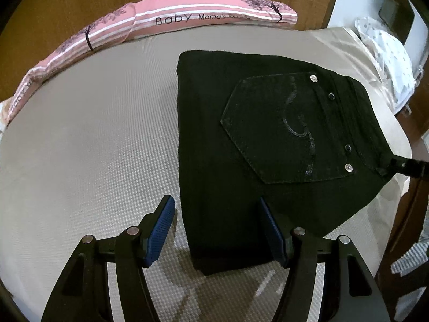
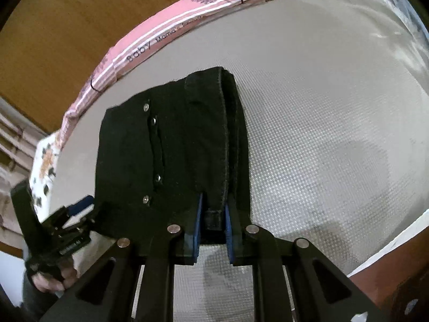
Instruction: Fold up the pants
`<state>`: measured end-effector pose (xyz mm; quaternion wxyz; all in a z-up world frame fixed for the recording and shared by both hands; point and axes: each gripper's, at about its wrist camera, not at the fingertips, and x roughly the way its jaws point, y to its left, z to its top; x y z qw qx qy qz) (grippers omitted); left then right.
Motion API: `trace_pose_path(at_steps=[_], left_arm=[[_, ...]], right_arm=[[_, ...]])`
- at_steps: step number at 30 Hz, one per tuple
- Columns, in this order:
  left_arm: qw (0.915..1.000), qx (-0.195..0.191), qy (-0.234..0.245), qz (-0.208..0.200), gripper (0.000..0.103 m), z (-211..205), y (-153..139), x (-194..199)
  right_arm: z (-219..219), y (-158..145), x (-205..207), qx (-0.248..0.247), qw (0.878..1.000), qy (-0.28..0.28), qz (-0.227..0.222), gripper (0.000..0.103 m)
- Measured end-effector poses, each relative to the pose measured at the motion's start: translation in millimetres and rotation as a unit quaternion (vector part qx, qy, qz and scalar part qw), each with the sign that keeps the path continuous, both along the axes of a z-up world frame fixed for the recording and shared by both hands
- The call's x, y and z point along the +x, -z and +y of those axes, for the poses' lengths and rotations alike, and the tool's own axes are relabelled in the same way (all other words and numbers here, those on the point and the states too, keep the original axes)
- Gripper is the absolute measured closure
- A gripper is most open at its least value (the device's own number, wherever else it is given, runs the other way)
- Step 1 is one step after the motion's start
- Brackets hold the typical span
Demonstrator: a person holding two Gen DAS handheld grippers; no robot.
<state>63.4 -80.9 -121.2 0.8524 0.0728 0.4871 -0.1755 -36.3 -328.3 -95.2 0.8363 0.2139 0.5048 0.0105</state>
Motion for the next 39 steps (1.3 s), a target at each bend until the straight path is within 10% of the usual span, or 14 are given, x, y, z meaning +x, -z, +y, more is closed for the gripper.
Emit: trace_pose_path(at_steps=[8, 18, 27, 39], left_arm=[[1.0000, 0.003, -0.004, -0.005, 0.035, -1, 4, 0], [1.0000, -0.001, -0.009, 0.002, 0.034, 3, 4, 3], [0.9999, 0.006, -0.015, 0.004, 0.031, 1, 3, 5], [0.9997, -0.002, -0.021, 0.013, 0.028, 5, 4, 7]], right_arm=[[-7, -3, 4, 0.002, 1.000, 0.014, 0.002, 0.070], [5, -58, 53, -0.020, 0.997, 0.001, -0.081, 0.070], [12, -8, 101, -0.051, 0.999, -0.006, -0.018, 0.074], [24, -2, 39, -0.065, 0.997, -0.036, -0.005, 0.073]])
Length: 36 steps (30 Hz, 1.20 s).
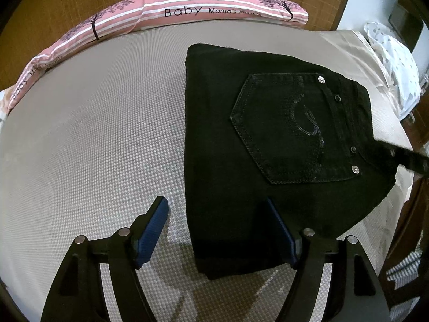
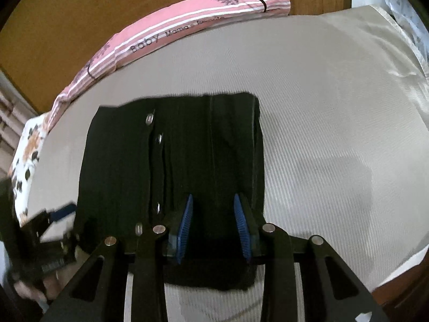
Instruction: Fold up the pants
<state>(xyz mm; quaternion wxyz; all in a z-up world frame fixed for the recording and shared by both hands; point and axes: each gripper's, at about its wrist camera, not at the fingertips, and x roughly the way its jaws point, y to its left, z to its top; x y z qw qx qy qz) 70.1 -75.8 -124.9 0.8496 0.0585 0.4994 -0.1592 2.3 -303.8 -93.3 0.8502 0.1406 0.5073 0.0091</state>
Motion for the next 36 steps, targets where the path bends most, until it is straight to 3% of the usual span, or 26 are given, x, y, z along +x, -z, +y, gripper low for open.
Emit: trace_pose_path(at_steps=[3, 6, 12, 15, 17, 22, 29, 36], left_arm=[[1.0000, 0.000, 0.001, -0.001, 0.028, 0, 0, 1], [1.0000, -0.008, 0.005, -0.001, 0.028, 3, -4, 2], [0.9976, -0.064, 0.018, -0.016, 0.028, 26, -25, 7], [0.9954, -0.095, 0.009, 0.001, 0.028, 38, -26, 19], [0.9932, -0.114, 0.005, 0.022, 0.028, 42, -23, 28], [0.9814, -0.172, 0.000, 0.084, 0.030, 45, -9, 45], [0.9681, -0.210, 0.016, 0.135, 0.033, 37, 4, 58], [0.9689, -0.202, 0.062, 0.130, 0.033, 24, 4, 65]], right_arm=[[0, -3, -14, -0.006, 1.000, -0.004, -0.002, 0.073], [-8, -4, -18, 0.006, 1.000, -0.004, 0.009, 0.055], [-38, -4, -15, 0.095, 0.995, 0.005, 0.009, 0.052], [-53, -3, -9, 0.129, 0.992, 0.008, 0.003, 0.051], [-62, 2, -4, 0.153, 0.988, 0.011, 0.008, 0.043], [-74, 17, 6, 0.184, 0.982, 0.017, 0.021, 0.043], [-87, 33, 11, 0.245, 0.969, 0.003, 0.021, 0.043], [-90, 41, 31, 0.288, 0.956, -0.046, 0.024, 0.043]])
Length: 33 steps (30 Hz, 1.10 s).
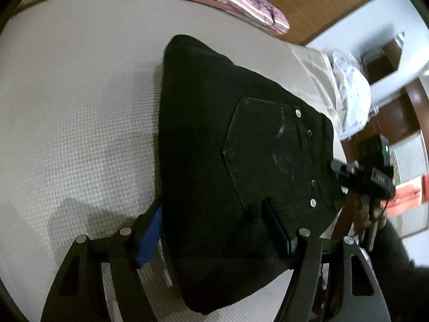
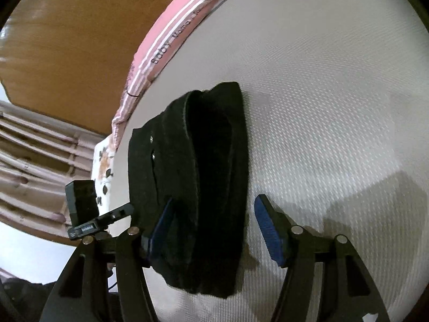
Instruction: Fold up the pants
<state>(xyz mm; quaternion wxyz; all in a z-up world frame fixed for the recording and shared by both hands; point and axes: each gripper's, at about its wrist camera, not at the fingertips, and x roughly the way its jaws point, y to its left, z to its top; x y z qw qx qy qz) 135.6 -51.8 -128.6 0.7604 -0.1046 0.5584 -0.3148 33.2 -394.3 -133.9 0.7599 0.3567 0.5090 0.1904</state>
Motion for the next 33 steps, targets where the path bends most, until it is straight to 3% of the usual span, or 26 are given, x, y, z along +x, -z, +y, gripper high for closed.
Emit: trace_pose_path(at_steps=[5, 9, 11, 15, 20, 25, 33], left_arm=[[0.9998, -0.017, 0.005, 0.013, 0.033, -1, 2, 7], [0.9978, -0.057, 0.007, 0.033, 0.034, 5, 5, 10], [0.9972, -0.068, 0.008, 0.031, 0.042, 10, 2, 8], [0.9955, -0.090, 0.016, 0.026, 0.046, 14, -1, 9], [0.9965, -0.070, 0.016, 0.042, 0.048, 15, 7, 24], [0.9924, -0.110, 0.019, 0.052, 0.048, 13, 14, 38], [0.9935, -0.109, 0.006, 0.031, 0.049, 5, 15, 42]], right_arm=[[11, 3, 22, 0.019, 0.999, -0.032, -0.008, 0.041], [15, 6, 33, 0.038, 0.998, -0.043, -0.007, 0.042], [17, 7, 33, 0.033, 0.998, -0.047, -0.011, 0.048], [9, 12, 29, 0.039, 0.999, -0.037, -0.008, 0.059], [11, 12, 30, 0.039, 0.999, -0.027, -0.006, 0.060], [10, 13, 30, 0.042, 0.999, -0.026, -0.004, 0.061], [13, 16, 42, 0.049, 0.999, -0.015, -0.002, 0.064]])
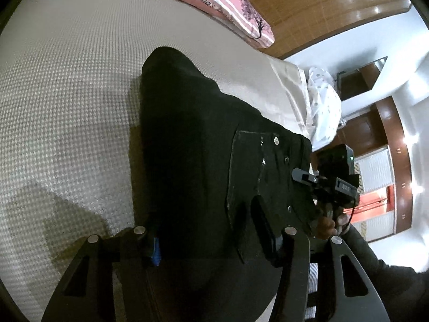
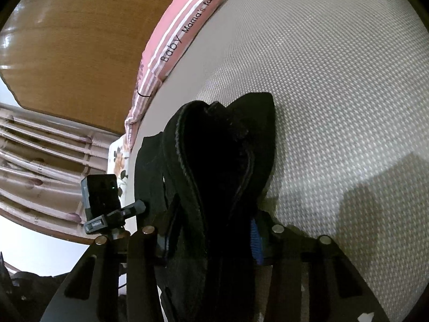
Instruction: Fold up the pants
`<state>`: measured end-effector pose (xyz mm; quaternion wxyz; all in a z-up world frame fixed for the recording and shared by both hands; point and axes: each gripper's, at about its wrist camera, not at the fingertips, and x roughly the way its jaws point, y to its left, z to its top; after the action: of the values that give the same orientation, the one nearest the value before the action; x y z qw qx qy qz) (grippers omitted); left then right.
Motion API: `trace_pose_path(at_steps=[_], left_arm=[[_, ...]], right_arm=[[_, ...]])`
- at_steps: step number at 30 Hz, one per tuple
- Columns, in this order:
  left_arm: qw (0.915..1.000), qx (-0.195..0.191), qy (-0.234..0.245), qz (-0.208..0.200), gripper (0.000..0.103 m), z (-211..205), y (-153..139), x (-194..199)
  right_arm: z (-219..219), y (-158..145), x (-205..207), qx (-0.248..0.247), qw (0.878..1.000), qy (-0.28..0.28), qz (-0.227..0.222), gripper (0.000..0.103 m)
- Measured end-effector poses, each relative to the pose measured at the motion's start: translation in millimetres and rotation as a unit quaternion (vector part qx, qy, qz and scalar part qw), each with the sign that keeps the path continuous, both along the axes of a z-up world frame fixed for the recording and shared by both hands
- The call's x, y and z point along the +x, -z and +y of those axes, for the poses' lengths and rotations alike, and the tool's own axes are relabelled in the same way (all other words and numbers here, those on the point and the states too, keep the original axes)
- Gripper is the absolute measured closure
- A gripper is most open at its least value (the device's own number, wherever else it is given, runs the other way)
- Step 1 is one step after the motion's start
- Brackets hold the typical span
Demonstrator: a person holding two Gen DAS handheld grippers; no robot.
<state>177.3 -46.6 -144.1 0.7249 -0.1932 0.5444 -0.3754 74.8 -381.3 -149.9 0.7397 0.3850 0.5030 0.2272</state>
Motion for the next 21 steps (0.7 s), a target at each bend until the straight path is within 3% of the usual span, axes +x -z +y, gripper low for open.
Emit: trace_pose_path(at_steps=[2, 7, 12, 16, 21], left_arm=[[0.9996, 0.021, -0.013, -0.010, 0.058, -1, -2, -5], [0.9956, 0.078, -0.036, -0.039, 0.064, -8, -10, -20], [0.9848, 0.150, -0.046, -0.075, 0.071, -23, -27, -34], [0.9804, 0.169, -0.051, -0.087, 0.078, -24, -37, -43], [0.9815, 0.164, -0.063, -0.076, 0.082, -5, -46, -56]], right_arm=[[1, 0, -1, -0.002, 1.000, 0.009, -0.001, 0.065], [9, -6, -11, -0.009, 0.999, 0.046, 0.006, 0.072], [24, -26, -13, -0.064, 0.995, 0.069, 0.016, 0.074], [35, -43, -13, -0.090, 0.993, 0.079, 0.014, 0.078], [55, -60, -13, -0.096, 0.993, 0.073, 0.006, 0.080]])
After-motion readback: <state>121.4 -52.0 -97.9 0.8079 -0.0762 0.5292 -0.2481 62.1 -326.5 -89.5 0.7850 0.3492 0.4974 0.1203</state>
